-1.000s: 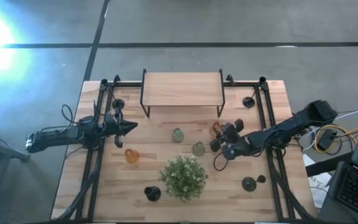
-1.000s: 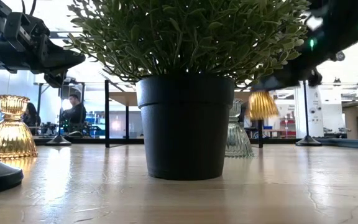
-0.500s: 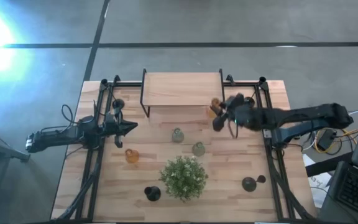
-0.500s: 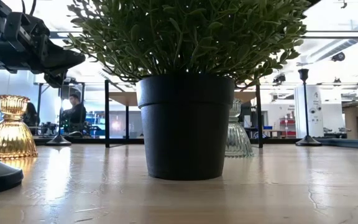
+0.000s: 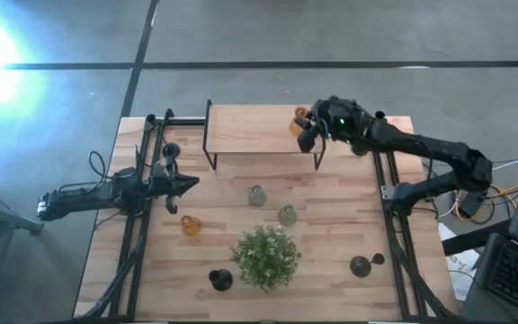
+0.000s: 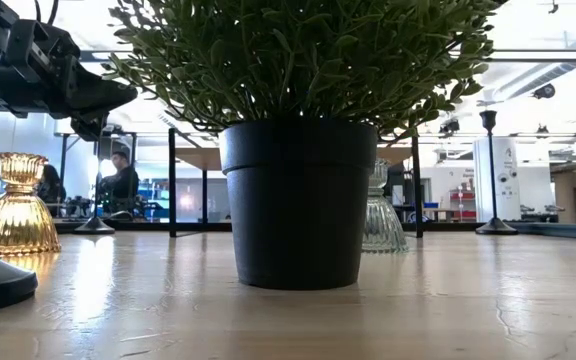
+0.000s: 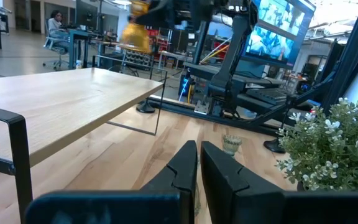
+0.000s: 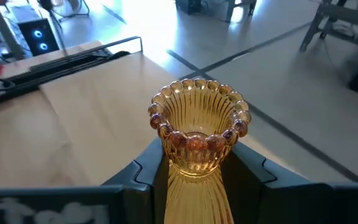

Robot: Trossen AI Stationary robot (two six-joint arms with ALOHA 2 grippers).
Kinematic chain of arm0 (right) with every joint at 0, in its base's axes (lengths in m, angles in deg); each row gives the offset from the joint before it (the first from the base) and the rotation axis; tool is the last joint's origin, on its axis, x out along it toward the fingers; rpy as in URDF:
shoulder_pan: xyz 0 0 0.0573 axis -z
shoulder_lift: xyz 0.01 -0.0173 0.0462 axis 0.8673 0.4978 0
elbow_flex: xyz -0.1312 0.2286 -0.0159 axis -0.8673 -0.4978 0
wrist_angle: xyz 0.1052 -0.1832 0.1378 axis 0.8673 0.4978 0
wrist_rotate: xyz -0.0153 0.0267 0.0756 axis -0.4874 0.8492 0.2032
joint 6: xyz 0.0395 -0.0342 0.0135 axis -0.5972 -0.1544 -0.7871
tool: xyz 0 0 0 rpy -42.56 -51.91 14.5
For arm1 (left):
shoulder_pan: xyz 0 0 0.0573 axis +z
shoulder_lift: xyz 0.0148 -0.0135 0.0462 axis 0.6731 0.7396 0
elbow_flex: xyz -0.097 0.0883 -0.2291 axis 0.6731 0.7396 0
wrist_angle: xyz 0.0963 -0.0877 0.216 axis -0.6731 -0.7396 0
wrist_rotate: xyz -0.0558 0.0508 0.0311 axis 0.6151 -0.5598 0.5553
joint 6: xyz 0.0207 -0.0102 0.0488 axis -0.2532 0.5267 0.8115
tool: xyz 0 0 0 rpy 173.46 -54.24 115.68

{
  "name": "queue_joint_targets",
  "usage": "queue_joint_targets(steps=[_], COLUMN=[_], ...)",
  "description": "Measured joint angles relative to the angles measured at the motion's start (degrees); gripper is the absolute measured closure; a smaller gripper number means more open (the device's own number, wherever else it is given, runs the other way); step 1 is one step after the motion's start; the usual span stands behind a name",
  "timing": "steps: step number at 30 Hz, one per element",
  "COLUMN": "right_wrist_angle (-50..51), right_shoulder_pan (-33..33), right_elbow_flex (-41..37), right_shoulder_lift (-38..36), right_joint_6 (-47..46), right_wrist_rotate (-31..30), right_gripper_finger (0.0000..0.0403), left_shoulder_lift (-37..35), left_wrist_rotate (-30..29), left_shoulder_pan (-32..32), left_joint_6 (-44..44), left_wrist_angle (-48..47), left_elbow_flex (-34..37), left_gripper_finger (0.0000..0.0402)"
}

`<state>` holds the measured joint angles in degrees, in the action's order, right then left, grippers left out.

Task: Pick & Place candle stick holders
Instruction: Put the orange glass candle holder on the shelf

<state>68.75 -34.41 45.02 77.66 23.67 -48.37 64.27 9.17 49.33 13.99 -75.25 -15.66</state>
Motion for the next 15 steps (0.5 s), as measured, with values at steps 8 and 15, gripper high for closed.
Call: queue_joint_targets(steps=[8, 15], right_wrist_angle=[-4.4, -13.3], right_shoulder_pan=[6.3, 9.1], right_elbow_flex=[4.3, 3.3], right_shoulder_lift=[8.0, 12.5], right_joint_6=[2.4, 2.7], right_wrist_rotate=[4.7, 4.7], right_gripper_finger=[0.0294, 0.0294], left_shoulder_lift=[0.0, 0.0], left_wrist_rotate=[0.0, 0.0], left_shoulder_pan=[0.0, 0.0], left_joint_6=[0.0, 0.0], left_wrist_angle=[0.0, 0.0], left_elbow_flex=[0.0, 0.0], left_gripper_finger=[0.0376, 0.0376])
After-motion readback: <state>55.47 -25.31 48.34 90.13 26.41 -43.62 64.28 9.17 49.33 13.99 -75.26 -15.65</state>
